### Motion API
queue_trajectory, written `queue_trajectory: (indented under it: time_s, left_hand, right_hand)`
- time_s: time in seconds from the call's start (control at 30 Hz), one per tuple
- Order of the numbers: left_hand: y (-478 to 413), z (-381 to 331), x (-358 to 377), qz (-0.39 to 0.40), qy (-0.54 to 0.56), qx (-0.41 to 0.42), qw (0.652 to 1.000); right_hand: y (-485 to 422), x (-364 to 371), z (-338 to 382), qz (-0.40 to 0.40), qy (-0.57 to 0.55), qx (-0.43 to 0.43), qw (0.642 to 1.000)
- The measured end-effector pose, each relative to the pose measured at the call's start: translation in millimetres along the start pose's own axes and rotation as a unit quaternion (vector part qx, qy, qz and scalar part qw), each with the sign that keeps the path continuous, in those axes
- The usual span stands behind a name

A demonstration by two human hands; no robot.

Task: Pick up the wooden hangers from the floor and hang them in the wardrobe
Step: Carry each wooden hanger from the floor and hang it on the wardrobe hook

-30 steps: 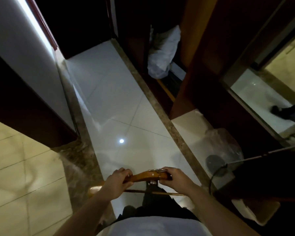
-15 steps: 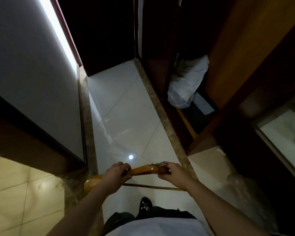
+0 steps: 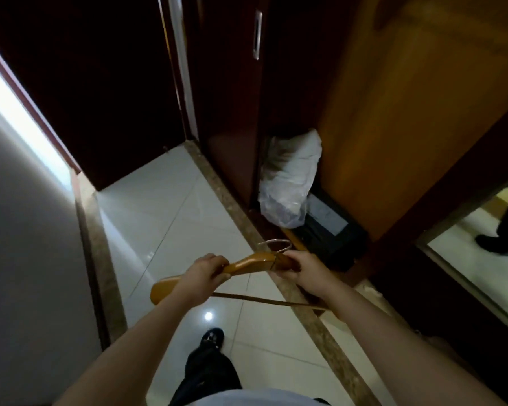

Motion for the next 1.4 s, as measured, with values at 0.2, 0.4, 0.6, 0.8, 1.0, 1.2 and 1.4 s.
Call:
queue_trajectory:
  time_s: [0.2,0.4,0.6,0.8,1.0,1.2,1.4]
  left_hand:
    - [-111,13,-69,-0.017,-0.006,0.066,0.998]
    - [-227,9,-128,-0.017,0.007,0.138,0.99]
    - [-337,-40,-177,-0.05,0.01,0.198,0.979]
    - [-436,-119,-225,-0.091,0.016,0.262,0.961]
    - [-515,-199,-271,-0.158,0.043,0.284,0.945]
    - [-571,-268,-321,-0.22,0.038,0.325,0.919]
    - [-613,-328,-383,-0.262,0.05,0.384,0.884]
  right_hand:
    - [-84,-44,40,-0.086,-0.038,0.009,0.996]
    - [-146,-106,84,-0.164,-0.074,0.009,0.984]
    - [-199,-193,107,-0.267,-0.066,-0.02,0.961]
    - [-231,-304,135,-0.323,-0.053,-0.069,0.943]
    - [-255,-416,162,-0.387,-0.038,-0.121,0.913]
    - [-260,-502,201,-0.454,-0.005,-0.164,0.876]
    - [-249,-567,259,-0.539,0.067,-0.196,0.817]
Point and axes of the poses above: each hand's wrist, its own y-axis away from the middle knuckle, its own x-axis out of the palm, z = x × y, the point moved 4 cm from there along -y, towards the middle knuckle, and after that the axes turned 8 degrees about -y, right-handed, at the moved point
